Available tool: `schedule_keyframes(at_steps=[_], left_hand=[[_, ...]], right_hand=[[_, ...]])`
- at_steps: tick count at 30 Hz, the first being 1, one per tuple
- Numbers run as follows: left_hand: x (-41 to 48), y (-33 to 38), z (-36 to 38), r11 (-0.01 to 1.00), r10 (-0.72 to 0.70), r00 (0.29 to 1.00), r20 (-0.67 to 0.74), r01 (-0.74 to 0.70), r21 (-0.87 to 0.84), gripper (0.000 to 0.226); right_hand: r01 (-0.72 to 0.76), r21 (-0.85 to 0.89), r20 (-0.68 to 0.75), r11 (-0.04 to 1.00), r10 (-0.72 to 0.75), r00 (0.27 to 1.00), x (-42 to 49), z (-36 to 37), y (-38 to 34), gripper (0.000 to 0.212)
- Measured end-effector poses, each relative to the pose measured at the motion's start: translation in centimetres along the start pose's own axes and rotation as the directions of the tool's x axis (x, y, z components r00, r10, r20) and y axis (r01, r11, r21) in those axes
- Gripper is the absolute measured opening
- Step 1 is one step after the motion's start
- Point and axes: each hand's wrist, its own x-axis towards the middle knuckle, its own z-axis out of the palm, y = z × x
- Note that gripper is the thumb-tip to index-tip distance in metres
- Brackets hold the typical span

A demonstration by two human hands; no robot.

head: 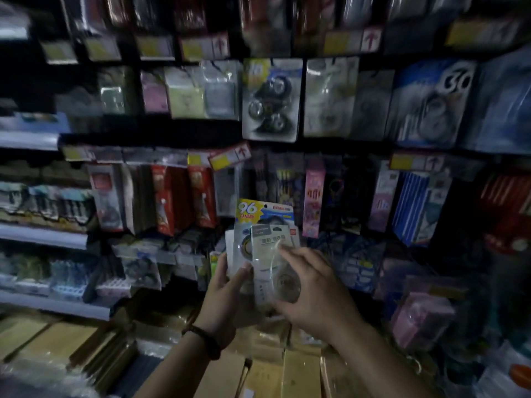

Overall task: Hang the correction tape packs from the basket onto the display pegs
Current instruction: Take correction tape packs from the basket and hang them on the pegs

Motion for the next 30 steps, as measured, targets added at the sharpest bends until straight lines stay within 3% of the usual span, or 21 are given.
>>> schedule_keyframes(at_steps=[5, 11, 19, 30], left_hand=[[1.9, 5.3, 1.3, 0.98, 0.186, 0.979, -0.089, -0.179, 0.086, 0.03], [3.7, 10.5, 2.9, 0.917, 0.375, 0.925, -0.065, -0.36, 0.172, 0.031], [5.8, 14.4, 4.8, 0.893, 0.444, 0.895, -0.033, -0.44, 0.097, 0.034], [8.2, 16.5, 4.2, 0.883, 0.464, 0.886, -0.002, -0.462, 0.084, 0.036]], right_hand=[[0.055, -0.098, -0.106, 0.994, -0.065, 0.992, 4.0, -3.7, -0.3, 0.099], [0.095, -0.275, -0.249, 0.957, -0.166, 0.954, 9.7, -9.3, 0.1, 0.093], [0.047, -0.52, -0.277, 0.853, -0.22, 0.935, 17.3, -16.7, 1.5, 0.084], [-0.072, -0.588, -0.343, 0.805, -0.168, 0.924, 22.2, -18.0, 4.4, 0.093]])
